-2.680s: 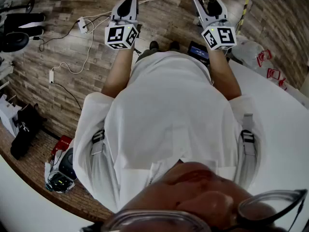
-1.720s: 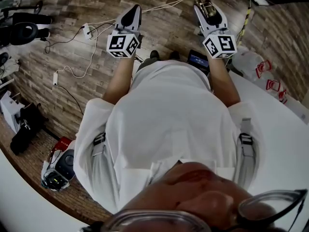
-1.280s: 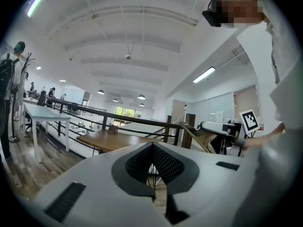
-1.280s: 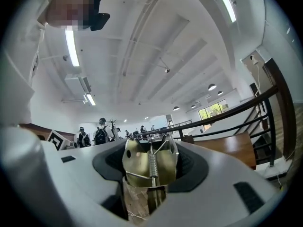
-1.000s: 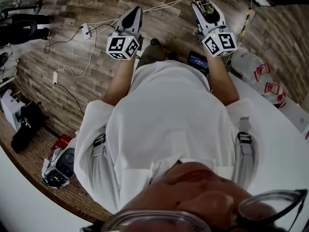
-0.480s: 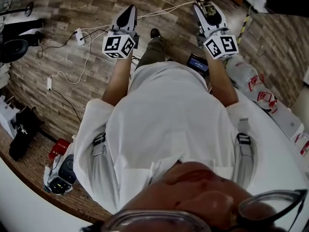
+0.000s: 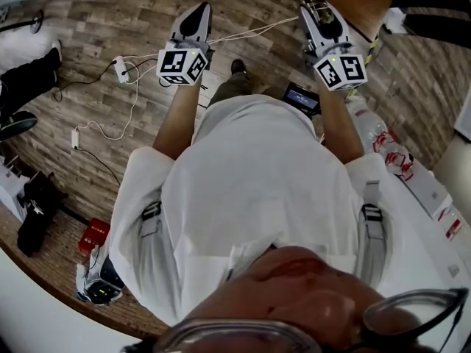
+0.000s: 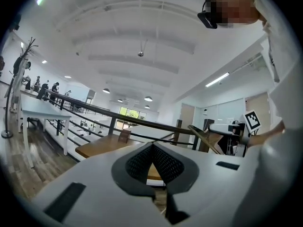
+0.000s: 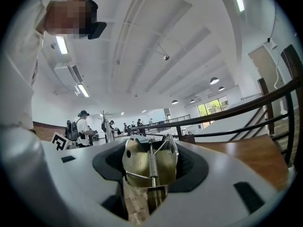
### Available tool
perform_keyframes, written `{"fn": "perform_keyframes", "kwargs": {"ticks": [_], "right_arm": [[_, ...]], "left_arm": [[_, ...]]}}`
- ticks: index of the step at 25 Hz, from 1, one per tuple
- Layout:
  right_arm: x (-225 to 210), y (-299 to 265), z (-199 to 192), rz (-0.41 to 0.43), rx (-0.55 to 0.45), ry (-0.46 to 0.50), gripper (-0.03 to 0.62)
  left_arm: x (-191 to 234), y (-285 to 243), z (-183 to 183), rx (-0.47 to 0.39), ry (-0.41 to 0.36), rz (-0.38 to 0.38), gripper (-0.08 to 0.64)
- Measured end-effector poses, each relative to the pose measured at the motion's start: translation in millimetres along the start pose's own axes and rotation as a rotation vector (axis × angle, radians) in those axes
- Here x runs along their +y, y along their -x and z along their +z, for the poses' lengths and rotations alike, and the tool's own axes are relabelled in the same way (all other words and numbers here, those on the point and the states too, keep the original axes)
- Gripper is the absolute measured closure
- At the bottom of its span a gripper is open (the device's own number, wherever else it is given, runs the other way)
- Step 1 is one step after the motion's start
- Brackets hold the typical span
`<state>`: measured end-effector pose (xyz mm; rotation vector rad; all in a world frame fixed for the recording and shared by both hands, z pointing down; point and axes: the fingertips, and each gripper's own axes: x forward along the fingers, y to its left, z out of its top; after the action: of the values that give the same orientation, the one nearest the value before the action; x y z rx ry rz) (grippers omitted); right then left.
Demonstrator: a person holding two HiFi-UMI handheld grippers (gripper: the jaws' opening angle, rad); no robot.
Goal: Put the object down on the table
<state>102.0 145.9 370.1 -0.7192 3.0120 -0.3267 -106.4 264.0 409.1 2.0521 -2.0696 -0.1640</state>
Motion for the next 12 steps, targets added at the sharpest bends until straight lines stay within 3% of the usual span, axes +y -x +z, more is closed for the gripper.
{"fn": "perform_keyframes", "kwargs": {"ticks": [12], "right_arm": [[-67.9, -76.1, 8.0, -0.054, 0.002, -0.090, 0.364]], "left_arm": [[41.3, -117.8, 18.8, 0.026, 0.014, -0.093, 0.546]]}}
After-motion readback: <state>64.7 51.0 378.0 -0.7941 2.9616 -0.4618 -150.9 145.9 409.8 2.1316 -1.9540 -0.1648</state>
